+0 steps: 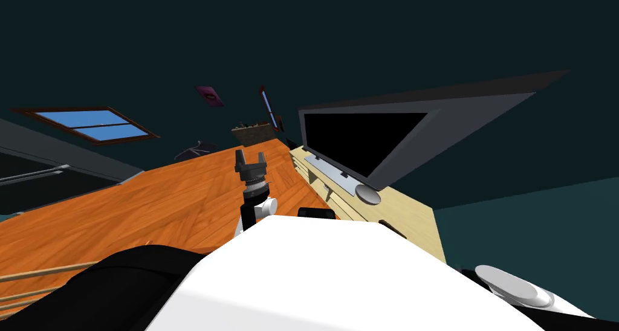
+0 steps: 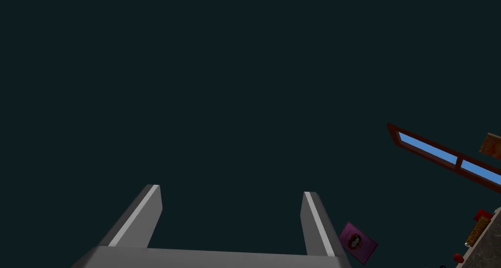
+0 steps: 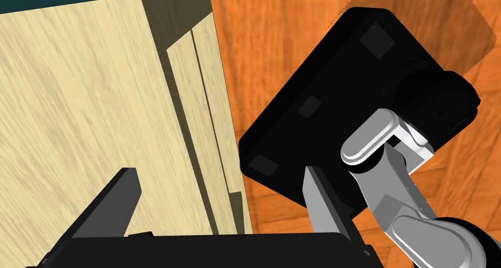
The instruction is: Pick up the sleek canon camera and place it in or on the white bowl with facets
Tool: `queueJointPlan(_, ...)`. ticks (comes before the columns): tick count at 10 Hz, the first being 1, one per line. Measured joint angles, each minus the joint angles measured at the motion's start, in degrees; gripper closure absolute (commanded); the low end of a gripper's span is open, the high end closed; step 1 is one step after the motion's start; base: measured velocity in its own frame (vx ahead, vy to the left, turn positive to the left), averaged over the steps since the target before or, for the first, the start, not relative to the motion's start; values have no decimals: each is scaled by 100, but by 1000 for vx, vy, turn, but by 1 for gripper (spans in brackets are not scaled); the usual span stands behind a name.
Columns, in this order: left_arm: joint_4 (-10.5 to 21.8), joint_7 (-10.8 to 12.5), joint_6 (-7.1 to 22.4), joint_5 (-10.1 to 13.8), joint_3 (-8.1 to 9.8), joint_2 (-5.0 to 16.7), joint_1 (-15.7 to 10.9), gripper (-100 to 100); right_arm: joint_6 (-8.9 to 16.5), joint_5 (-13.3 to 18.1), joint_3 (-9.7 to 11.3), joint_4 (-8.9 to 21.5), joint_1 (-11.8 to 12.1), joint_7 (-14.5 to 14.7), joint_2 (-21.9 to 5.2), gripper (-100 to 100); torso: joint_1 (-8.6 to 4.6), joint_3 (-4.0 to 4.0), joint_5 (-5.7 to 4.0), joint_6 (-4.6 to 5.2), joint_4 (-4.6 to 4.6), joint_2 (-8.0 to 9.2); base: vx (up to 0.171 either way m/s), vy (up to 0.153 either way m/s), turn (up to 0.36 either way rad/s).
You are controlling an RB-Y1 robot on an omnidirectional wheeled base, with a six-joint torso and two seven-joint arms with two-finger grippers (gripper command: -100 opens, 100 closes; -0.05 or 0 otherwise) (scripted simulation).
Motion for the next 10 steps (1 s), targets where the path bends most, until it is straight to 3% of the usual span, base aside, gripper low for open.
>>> queueJointPlan(2, 0, 0, 0, 0, 0, 0, 0, 0, 74, 76, 23, -90, -112, -62, -155, -100, 18, 7, 4, 8, 2, 11, 44, 31, 132)
queueJointPlan(3, 0, 0, 0, 0, -1, -1, 0, 0, 167, 149, 98, -378, -184, -255, -347, -100, 31, -2, 7, -4, 0, -7, 52, 37, 104)
queueJointPlan(5, 0, 0, 0, 0, 0, -1, 0, 0, 134, 137, 36, -339, -293, -186, -257, -100, 31, -1, 6, 3, 0, -2, 38, 28, 60)
queueJointPlan(6, 0, 0, 0, 0, 0, 0, 1, 0, 124, 135, 32, -348, -300, -173, -253, 0, 24, 5, 6, 9, 1, 9, 0, 0, 0)
queueJointPlan(7, 0, 0, 0, 0, 0, 0, 0, 0, 125, 135, 32, -347, -300, -174, -254, -100, 19, 10, 4, 9, 3, 18, -12, -16, 52)
queueJointPlan(10, 0, 0, 0, 0, 0, 0, 0, 0, 301, 159, 81, -192, -285, -125, 54, -100, 7, 18, 0, 8, 6, 30, -19, -22, 67)
